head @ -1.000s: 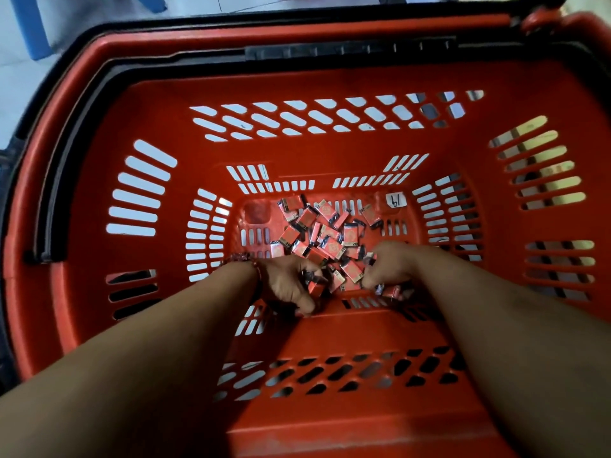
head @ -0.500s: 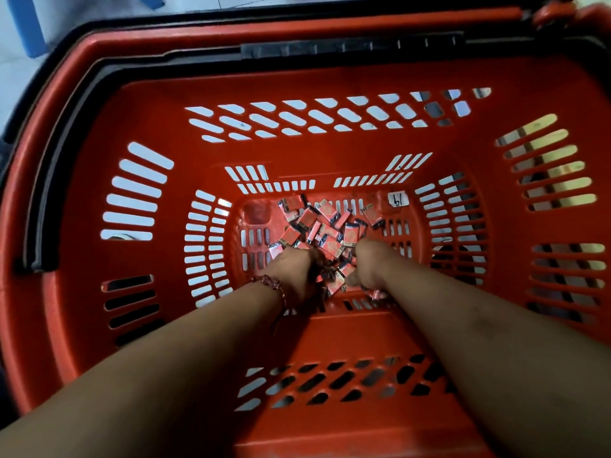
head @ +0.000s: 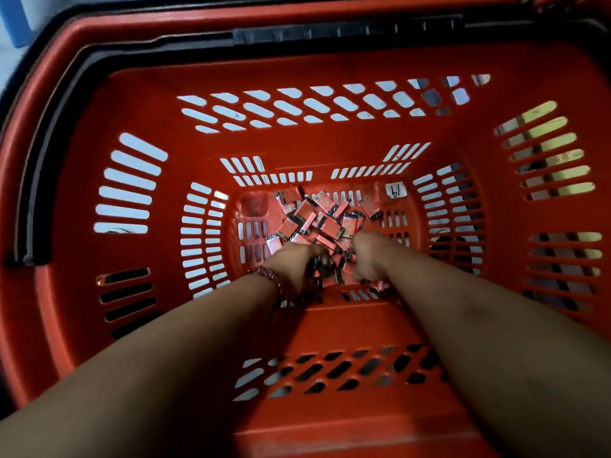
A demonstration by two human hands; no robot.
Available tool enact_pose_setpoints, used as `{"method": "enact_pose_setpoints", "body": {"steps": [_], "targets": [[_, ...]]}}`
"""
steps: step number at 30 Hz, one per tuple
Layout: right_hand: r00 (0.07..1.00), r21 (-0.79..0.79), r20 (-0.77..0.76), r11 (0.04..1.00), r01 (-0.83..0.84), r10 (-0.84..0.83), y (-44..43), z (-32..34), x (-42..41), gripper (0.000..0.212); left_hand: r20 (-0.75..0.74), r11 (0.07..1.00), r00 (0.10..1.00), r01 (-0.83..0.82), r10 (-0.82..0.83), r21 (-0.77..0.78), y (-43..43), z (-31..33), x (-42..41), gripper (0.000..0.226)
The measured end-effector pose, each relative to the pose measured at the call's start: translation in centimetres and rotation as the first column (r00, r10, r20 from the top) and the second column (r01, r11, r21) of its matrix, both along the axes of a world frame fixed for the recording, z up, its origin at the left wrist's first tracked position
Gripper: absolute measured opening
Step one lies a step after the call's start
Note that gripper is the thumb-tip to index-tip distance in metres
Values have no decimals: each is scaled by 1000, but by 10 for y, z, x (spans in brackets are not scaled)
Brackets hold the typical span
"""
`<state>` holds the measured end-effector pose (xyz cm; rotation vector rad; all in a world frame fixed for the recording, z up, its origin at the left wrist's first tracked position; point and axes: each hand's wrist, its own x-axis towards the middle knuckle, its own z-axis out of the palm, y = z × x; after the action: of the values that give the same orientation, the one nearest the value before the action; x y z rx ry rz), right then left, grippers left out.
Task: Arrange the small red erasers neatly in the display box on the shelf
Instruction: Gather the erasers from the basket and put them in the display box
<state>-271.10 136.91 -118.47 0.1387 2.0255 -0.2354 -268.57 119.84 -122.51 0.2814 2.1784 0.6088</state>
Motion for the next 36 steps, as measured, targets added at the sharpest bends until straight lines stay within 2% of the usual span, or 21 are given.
{"method": "enact_pose_setpoints", "body": {"steps": [6, 10, 19, 25, 29, 34, 36], "targets": [[993, -71, 44, 991, 114, -111, 7, 3, -2, 56, 34, 1000, 999, -2, 1, 28, -3, -1, 0, 44], [992, -85, 66, 989, 118, -112, 7, 2, -3, 63, 49, 999, 999, 10, -12, 38, -4, -3, -3, 43], [992, -81, 77, 991, 104, -97, 9, -4, -5, 67, 90, 984, 990, -120, 108, 131, -11, -4, -5, 34], [994, -86, 81, 993, 85, -78, 10, -3, -6, 68, 88, 986, 993, -86, 74, 141, -10, -3, -8, 32], [990, -89, 89, 989, 121, -113, 10, -3, -6, 64, 184, 986, 983, -41, 12, 159, -12, -3, -13, 33], [996, -61, 73, 996, 60, -55, 8, -2, -7, 61, 386, 991, 922, -34, -21, 133, -3, 11, -18, 39], [997, -48, 74, 998, 35, -32, 8, -1, -7, 61, 418, 996, 907, 5, -42, 90, 3, 16, -19, 34]]}}
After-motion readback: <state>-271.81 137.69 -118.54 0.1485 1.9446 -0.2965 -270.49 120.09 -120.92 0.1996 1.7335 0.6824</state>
